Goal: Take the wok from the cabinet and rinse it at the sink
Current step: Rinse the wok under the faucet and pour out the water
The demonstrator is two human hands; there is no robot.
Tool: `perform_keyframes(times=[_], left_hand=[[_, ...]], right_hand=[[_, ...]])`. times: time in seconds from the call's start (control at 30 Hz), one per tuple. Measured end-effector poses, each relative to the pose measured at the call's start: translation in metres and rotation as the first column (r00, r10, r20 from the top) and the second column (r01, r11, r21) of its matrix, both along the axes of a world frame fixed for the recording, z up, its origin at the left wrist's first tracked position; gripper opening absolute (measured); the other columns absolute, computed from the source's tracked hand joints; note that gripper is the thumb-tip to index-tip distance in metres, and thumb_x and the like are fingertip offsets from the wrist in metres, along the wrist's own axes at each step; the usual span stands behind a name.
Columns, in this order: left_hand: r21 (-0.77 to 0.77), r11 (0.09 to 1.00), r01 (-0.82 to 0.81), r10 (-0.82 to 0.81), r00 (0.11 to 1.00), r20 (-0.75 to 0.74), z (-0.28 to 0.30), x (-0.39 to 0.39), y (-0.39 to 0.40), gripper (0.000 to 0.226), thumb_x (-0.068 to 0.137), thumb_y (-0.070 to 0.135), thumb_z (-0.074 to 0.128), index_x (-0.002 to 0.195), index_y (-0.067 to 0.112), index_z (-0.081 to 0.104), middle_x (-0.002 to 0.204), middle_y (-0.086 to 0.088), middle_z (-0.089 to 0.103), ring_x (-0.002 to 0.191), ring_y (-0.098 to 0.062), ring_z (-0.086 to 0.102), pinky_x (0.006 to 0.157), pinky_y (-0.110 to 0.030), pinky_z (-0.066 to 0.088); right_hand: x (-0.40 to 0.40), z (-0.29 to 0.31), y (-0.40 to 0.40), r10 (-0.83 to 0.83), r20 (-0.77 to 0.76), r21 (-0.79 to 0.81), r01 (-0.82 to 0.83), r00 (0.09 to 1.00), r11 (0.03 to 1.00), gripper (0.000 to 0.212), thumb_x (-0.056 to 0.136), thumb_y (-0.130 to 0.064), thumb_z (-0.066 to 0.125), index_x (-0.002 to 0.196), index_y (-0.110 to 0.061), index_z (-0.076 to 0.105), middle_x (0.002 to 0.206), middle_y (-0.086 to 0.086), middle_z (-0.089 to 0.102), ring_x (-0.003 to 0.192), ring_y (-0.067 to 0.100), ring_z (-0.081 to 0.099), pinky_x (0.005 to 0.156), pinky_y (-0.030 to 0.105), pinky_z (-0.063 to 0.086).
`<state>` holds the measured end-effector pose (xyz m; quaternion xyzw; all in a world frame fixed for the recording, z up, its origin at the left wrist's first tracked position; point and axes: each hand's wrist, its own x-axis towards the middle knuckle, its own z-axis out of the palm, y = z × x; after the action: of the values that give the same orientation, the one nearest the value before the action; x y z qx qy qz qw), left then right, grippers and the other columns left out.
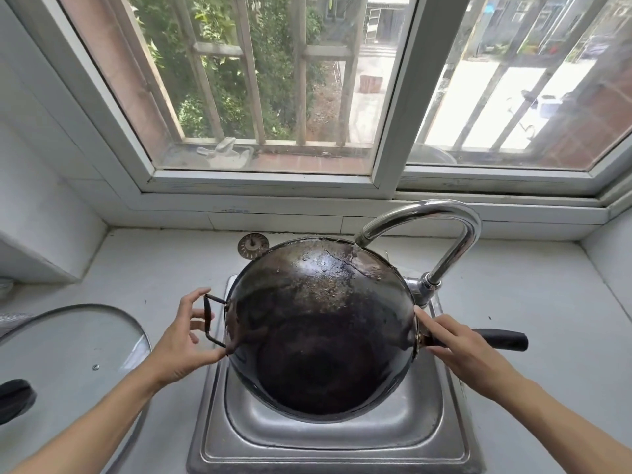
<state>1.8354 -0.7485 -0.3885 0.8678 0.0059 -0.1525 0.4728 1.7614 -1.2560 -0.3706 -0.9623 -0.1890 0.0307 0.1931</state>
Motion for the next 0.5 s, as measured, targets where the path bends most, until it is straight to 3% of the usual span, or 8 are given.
perform_keyframes(times=[0.13,0.23,0.37,0.5], left_hand=[[0.165,0.981,0.106,-0.134,0.977,0.168,-0.014,-0.001,-0.002,0.115,0.053,0.019,0.092,0.137,0.057,0.024,0.115,0.001,0.053,0.101,-0.017,0.058,0.078,-0.025,0.044],[0.224,0.972,0.076,-0.134,0.956,0.260,-0.023,0.000,-0.005,0.114,0.056,0.007,0.090,0.134,0.060,0.025,0.109,0.003,0.049,0.095,-0.016,0.057,0.083,-0.028,0.044],[0.261,0.965,0.034,-0.135,0.915,0.381,-0.024,0.000,-0.013,0.106,0.058,-0.006,0.085,0.138,0.042,0.035,0.112,0.005,0.041,0.088,-0.013,0.054,0.084,-0.029,0.045],[0.311,0.950,0.024,-0.159,0.895,0.417,-0.024,0.002,-0.013,0.105,0.054,-0.006,0.086,0.140,0.031,0.038,0.119,0.006,0.040,0.083,-0.018,0.056,0.076,-0.035,0.053]], right_hand=[[0.000,0.000,-0.003,-0.002,0.000,0.008,0.002,1.000,1.000,0.089,0.084,-0.010,0.072,0.154,-0.028,0.020,0.104,-0.005,0.050,0.077,0.016,0.051,0.073,0.025,0.045],[-0.001,0.000,-0.004,0.003,0.006,0.006,-0.003,1.000,1.000,0.089,0.084,-0.009,0.072,0.154,-0.027,0.021,0.104,-0.003,0.051,0.076,0.018,0.053,0.072,0.026,0.044],[-0.002,0.000,-0.004,-0.002,-0.001,0.004,0.002,1.000,1.000,0.089,0.082,-0.010,0.073,0.153,-0.026,0.023,0.103,-0.007,0.048,0.075,0.014,0.048,0.072,0.022,0.041],[-0.002,0.001,-0.006,-0.003,-0.009,0.006,0.004,1.000,1.000,0.088,0.083,-0.012,0.073,0.153,-0.026,0.022,0.103,-0.008,0.046,0.075,0.015,0.049,0.072,0.023,0.042]])
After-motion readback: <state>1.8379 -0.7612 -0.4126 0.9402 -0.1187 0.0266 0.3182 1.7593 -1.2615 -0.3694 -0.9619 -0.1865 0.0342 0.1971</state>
